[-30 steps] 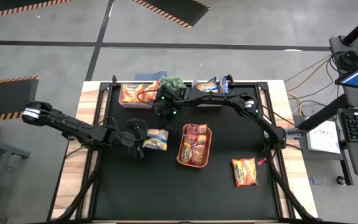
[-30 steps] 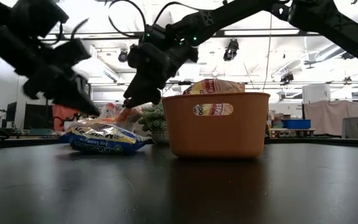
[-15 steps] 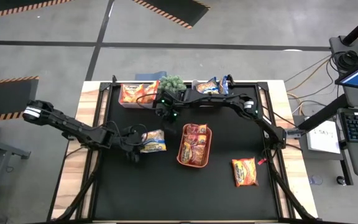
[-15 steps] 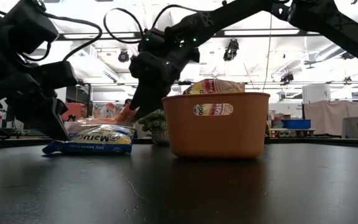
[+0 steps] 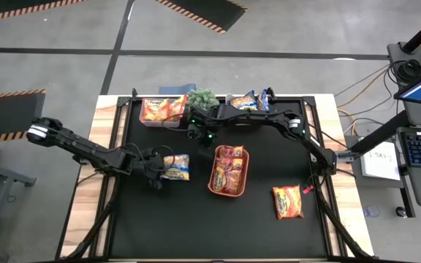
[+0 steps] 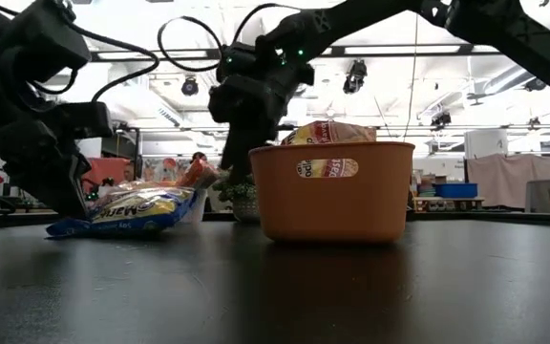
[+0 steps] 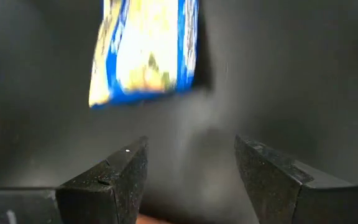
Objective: Sort Maruchan noodles
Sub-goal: Put the blue noodle pack into the gray bin
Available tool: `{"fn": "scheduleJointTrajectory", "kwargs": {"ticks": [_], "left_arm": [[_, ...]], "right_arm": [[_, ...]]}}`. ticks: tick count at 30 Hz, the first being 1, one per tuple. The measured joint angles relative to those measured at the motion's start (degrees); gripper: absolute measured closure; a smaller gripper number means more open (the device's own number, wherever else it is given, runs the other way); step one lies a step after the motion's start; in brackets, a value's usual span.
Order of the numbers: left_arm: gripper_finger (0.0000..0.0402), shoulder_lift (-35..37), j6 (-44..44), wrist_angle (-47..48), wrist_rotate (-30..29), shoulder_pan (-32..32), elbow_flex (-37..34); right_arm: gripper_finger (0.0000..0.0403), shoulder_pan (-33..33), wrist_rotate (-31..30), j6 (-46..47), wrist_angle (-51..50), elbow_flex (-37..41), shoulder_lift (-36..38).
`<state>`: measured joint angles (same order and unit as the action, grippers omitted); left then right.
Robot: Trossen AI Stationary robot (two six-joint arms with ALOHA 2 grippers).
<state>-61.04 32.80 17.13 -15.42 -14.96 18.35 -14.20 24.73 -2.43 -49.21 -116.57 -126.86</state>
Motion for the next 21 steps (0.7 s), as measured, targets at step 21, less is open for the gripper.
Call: {"fn": "scheduleJointTrajectory", "kwargs": {"ticks": [21], "left_arm": [[0.0402, 0.07, 3.48, 4.32, -3.02, -11.00, 10.50]], "right_arm": [[0.0179, 4.60, -0.39, -1.89, 18.35, 7.56, 2.68]]}}
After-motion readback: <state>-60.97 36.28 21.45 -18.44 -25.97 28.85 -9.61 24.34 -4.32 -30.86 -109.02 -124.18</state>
